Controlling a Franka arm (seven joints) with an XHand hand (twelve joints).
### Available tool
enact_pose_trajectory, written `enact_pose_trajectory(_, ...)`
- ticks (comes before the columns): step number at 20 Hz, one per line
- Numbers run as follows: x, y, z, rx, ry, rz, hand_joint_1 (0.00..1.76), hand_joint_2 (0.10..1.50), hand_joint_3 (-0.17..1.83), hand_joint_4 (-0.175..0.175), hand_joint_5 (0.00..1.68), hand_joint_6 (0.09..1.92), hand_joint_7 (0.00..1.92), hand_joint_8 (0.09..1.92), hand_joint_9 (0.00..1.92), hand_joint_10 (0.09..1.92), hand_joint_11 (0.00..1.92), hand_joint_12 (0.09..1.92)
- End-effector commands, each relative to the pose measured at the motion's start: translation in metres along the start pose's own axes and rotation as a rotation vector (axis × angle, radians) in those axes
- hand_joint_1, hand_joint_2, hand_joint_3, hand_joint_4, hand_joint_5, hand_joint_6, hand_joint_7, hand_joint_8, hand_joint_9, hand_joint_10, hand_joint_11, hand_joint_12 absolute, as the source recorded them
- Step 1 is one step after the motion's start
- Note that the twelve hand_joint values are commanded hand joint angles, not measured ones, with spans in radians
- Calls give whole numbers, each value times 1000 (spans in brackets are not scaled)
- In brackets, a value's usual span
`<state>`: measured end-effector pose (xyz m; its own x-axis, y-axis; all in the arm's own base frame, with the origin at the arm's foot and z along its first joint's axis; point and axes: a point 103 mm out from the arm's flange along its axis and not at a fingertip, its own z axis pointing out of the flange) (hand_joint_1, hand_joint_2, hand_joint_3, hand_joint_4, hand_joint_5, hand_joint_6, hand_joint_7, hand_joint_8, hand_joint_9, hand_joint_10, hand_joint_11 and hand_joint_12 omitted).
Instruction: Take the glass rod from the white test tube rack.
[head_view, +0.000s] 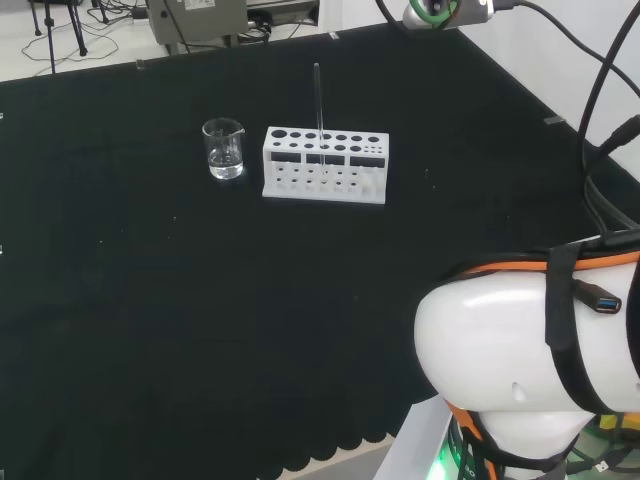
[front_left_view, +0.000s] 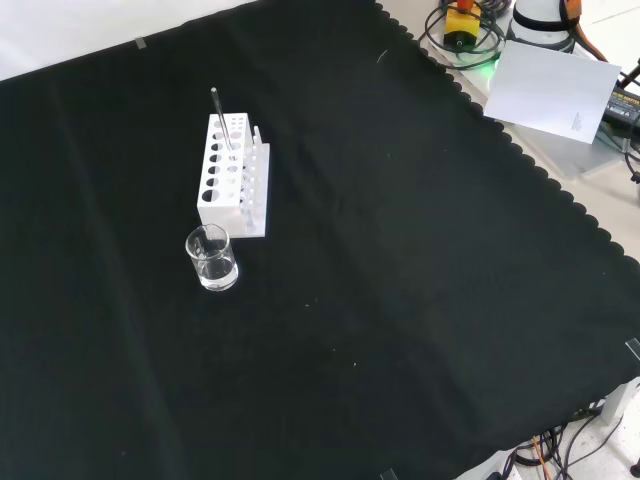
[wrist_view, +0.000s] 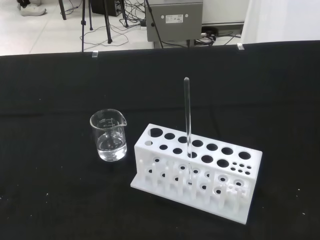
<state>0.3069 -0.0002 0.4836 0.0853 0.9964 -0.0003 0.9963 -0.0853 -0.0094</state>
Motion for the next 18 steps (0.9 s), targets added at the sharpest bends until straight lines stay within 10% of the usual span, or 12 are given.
enact_pose_trajectory(1,3,1,0,-9,-15,-1,686,1057,-92,-101,132,220,472,87,647,353,367,1280)
enact_pose_trajectory(5,6,2,1,-15,-1,-20,534,1128,-126,-84,82,87,206,150,168,820,17,1463)
enact_pose_trajectory(7,4,1,1,-22,0,-26,528,1147,-161,-84,84,87,85,471,139,898,3,1491)
enact_pose_trajectory(18,15,42,10,-30,48,-110,569,1167,-175,-115,202,87,308,938,651,913,543,1402)
